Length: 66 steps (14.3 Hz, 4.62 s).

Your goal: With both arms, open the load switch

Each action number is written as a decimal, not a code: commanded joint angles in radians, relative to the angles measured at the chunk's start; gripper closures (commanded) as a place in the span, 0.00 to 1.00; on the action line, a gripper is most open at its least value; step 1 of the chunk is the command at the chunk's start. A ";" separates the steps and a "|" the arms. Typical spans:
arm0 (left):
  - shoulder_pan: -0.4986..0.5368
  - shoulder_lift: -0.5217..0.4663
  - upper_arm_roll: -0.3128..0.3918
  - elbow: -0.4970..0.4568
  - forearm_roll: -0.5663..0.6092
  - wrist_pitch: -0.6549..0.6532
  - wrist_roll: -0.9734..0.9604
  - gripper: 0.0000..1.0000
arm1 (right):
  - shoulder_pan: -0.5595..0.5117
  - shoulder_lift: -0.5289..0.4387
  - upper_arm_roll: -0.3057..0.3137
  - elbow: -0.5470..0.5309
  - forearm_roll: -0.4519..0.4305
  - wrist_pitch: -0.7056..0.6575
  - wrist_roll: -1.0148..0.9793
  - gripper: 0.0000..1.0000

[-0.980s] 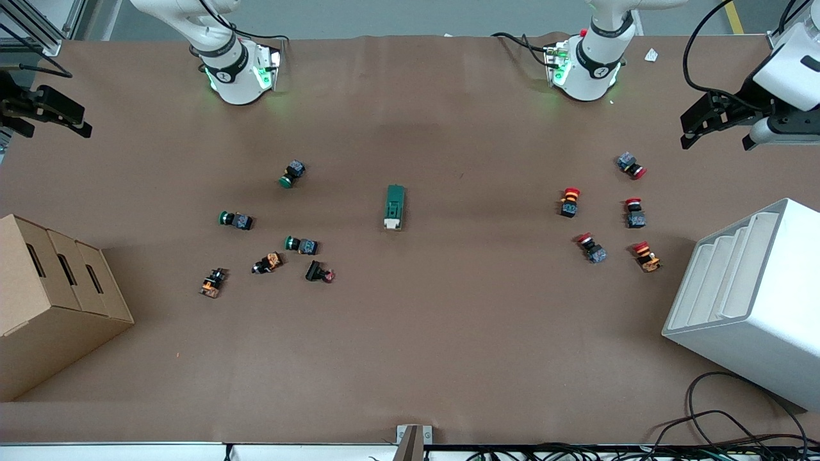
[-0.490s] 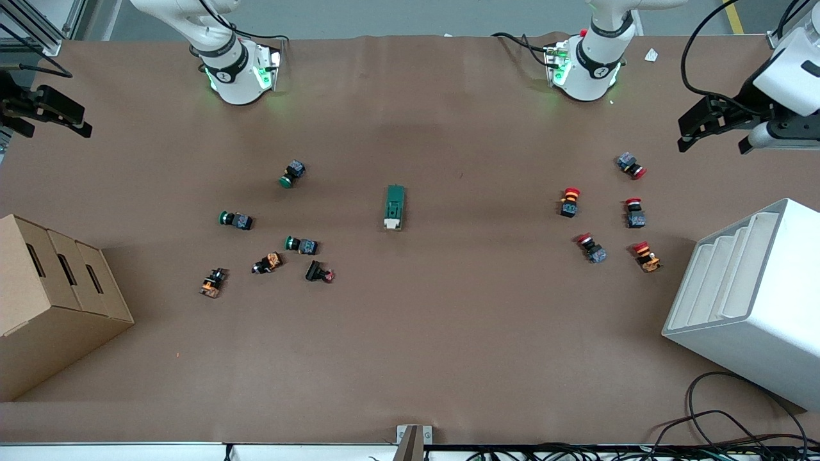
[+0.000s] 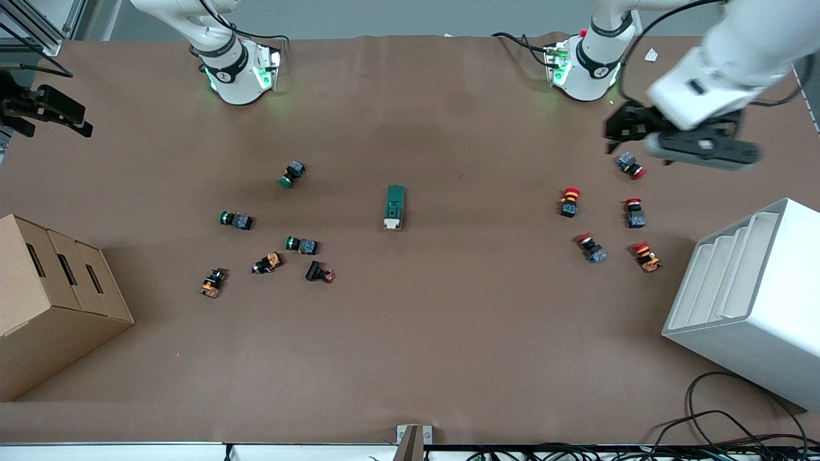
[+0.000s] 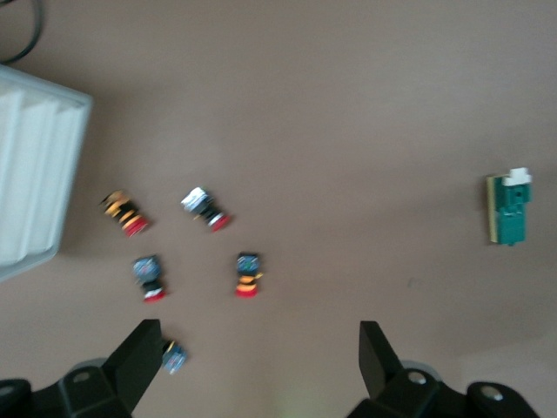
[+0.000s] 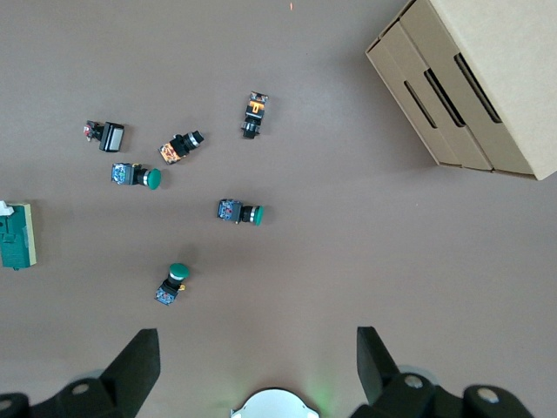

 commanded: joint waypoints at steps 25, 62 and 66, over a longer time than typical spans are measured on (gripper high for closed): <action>-0.725 0.666 -0.174 -0.051 1.082 0.409 -1.927 0.00 | 0.046 0.263 -0.003 0.028 -0.033 0.103 0.097 0.00; -0.854 0.953 -0.149 -0.154 1.809 0.232 -2.450 0.00 | 0.718 0.882 -0.002 0.131 0.379 0.534 1.886 0.00; -0.851 0.950 -0.149 -0.155 1.808 0.232 -2.450 0.00 | 0.718 0.882 -0.002 0.181 0.380 0.407 1.885 0.00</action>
